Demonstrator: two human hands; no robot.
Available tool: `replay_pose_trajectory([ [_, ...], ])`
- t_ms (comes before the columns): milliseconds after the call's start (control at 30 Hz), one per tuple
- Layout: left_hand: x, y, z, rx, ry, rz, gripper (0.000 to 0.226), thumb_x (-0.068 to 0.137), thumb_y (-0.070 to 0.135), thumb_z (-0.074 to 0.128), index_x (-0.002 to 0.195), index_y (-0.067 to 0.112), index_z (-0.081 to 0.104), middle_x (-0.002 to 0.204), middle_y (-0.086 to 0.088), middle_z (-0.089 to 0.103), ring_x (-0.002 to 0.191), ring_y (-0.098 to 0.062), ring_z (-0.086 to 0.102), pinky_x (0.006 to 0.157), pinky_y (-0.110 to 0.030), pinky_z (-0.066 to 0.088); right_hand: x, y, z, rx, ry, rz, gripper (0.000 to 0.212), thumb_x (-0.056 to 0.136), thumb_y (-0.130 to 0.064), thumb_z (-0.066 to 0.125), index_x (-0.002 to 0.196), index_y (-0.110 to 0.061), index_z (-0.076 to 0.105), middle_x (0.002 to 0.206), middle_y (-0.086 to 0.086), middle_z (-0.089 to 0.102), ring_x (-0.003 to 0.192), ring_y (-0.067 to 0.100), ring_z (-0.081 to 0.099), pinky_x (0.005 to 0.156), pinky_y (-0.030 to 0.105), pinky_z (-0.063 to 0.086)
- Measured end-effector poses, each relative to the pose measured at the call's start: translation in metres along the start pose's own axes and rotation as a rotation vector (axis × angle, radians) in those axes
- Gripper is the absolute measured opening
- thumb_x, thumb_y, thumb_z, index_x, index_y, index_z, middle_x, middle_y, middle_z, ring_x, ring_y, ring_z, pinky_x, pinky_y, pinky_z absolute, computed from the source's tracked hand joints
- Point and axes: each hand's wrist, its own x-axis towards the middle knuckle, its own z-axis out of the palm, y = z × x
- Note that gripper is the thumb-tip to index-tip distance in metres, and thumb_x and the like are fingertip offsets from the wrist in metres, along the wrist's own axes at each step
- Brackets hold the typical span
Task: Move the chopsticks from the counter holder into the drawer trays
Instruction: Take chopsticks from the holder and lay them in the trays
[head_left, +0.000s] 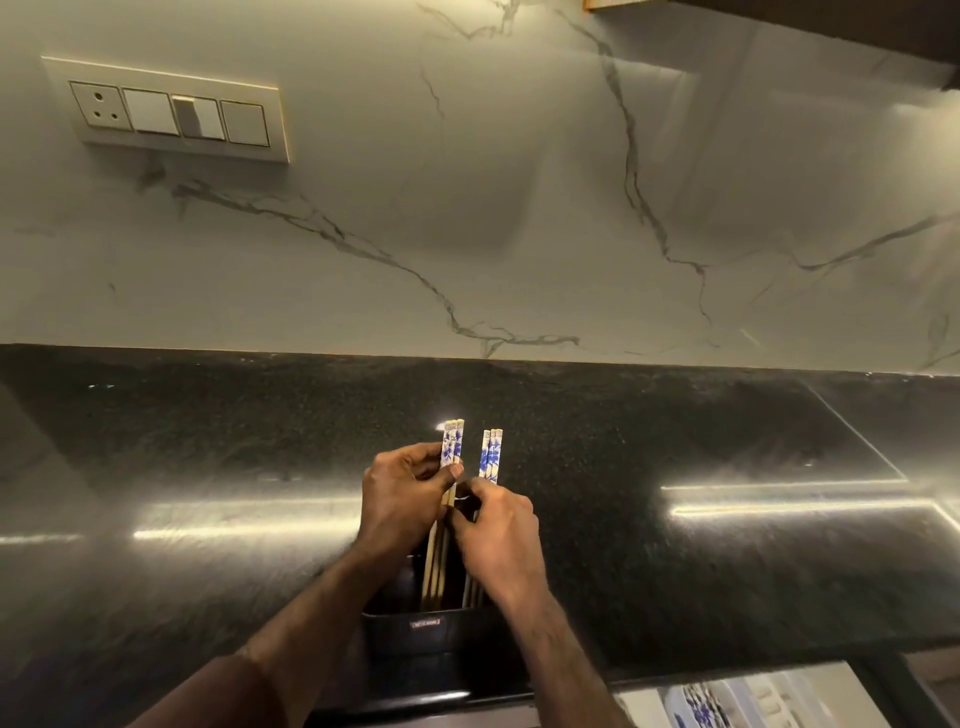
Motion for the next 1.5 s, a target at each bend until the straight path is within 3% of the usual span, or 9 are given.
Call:
replay_pose_trajectory([
  [133, 0.001, 0.028, -0.007, -0.088, -0.028, -0.009, 0.027, 0.073, 0.003, 0.079, 0.086, 0.026, 0.073, 0.082, 0.005, 0.077, 0.079, -0.007, 0.073, 0.076, -0.025, 0.058, -0.002, -0.004, -0.005, 0.098, -0.060, -0.042, 0.019, 0.086, -0.036, 0.068, 0.102, -0.026, 0.068, 0.090, -0.007, 0.072, 0.077, 0.001, 0.065, 0.070, 0.018, 0.053],
  [300, 0.003, 0.079, -0.027, -0.142, -0.124, 0.060, 0.024, 0.075, 0.008, 0.077, 0.093, 0.022, 0.073, 0.088, 0.000, 0.077, 0.082, -0.016, 0.074, 0.073, -0.032, 0.060, -0.004, -0.010, -0.015, 0.179, -0.092, -0.102, 0.017, 0.086, -0.035, 0.068, 0.099, -0.024, 0.070, 0.087, -0.007, 0.073, 0.077, 0.000, 0.065, 0.071, 0.018, 0.050],
  [467, -0.003, 0.130, -0.049, -0.184, -0.163, 0.061, 0.023, 0.076, 0.007, 0.076, 0.097, 0.017, 0.073, 0.089, -0.001, 0.077, 0.081, -0.015, 0.074, 0.060, -0.019, 0.056, -0.016, -0.024, -0.033, 0.389, -0.186, -0.167, 0.006, 0.084, -0.025, 0.073, 0.086, -0.020, 0.071, 0.075, -0.002, 0.072, 0.077, 0.016, 0.070, 0.077, 0.040, 0.059],
  [667, -0.029, 0.176, -0.075, -0.255, -0.178, 0.095, 0.024, 0.070, 0.006, 0.077, 0.093, 0.014, 0.073, 0.089, -0.006, 0.077, 0.080, -0.021, 0.075, 0.064, -0.029, 0.060, -0.043, -0.044, -0.062, 0.584, -0.355, -0.215, 0.014, 0.088, -0.019, 0.068, 0.101, -0.013, 0.069, 0.092, 0.007, 0.075, 0.089, 0.021, 0.073, 0.085, 0.048, 0.058],
  [800, -0.062, 0.195, -0.091, -0.285, -0.200, 0.130, 0.039, 0.057, 0.017, 0.077, 0.095, 0.012, 0.072, 0.090, -0.008, 0.077, 0.080, -0.023, 0.075, 0.067, -0.032, 0.061, -0.076, -0.061, -0.076, 0.712, -0.423, -0.209, 0.018, 0.090, -0.017, 0.065, 0.106, -0.009, 0.067, 0.096, 0.012, 0.075, 0.092, 0.024, 0.073, 0.084, 0.044, 0.059],
  [900, -0.090, 0.202, -0.105, -0.285, -0.222, 0.162, 0.040, 0.057, 0.018, 0.076, 0.096, 0.012, 0.072, 0.091, -0.007, 0.077, 0.082, -0.022, 0.075, 0.069, -0.032, 0.061, -0.106, -0.071, -0.080, 0.752, -0.451, -0.206, 0.025, 0.089, -0.021, 0.066, 0.110, -0.008, 0.067, 0.100, 0.014, 0.075, 0.095, 0.028, 0.072, 0.085, 0.042, 0.058],
  [1067, -0.140, 0.201, -0.129, -0.323, -0.275, 0.175, 0.038, 0.058, 0.016, 0.075, 0.096, 0.012, 0.071, 0.089, -0.004, 0.078, 0.081, -0.020, 0.075, 0.063, -0.028, 0.060, -0.166, -0.082, -0.078, 0.774, -0.424, -0.197, 0.025, 0.088, -0.023, 0.066, 0.107, -0.007, 0.069, 0.095, 0.013, 0.075, 0.089, 0.025, 0.073, 0.075, 0.032, 0.059],
  [1200, -0.177, 0.189, -0.136, -0.338, -0.305, 0.162, 0.036, 0.059, 0.018, 0.075, 0.095, 0.013, 0.071, 0.090, -0.003, 0.078, 0.081, -0.018, 0.075, 0.062, -0.025, 0.059, -0.213, -0.078, -0.077, 0.751, -0.421, -0.162, 0.026, 0.090, -0.022, 0.065, 0.108, -0.004, 0.067, 0.096, 0.014, 0.074, 0.088, 0.026, 0.073, 0.077, 0.034, 0.060],
  [1500, -0.251, 0.171, -0.093, -0.388, -0.416, 0.064, 0.029, 0.069, 0.012, 0.072, 0.098, 0.011, 0.071, 0.093, -0.007, 0.077, 0.085, -0.022, 0.074, 0.064, -0.028, 0.060, -0.298, -0.026, -0.115, 0.673, -0.371, -0.053, 0.023, 0.090, -0.024, 0.067, 0.105, -0.006, 0.069, 0.094, 0.012, 0.075, 0.088, 0.026, 0.073, 0.072, 0.033, 0.060],
])
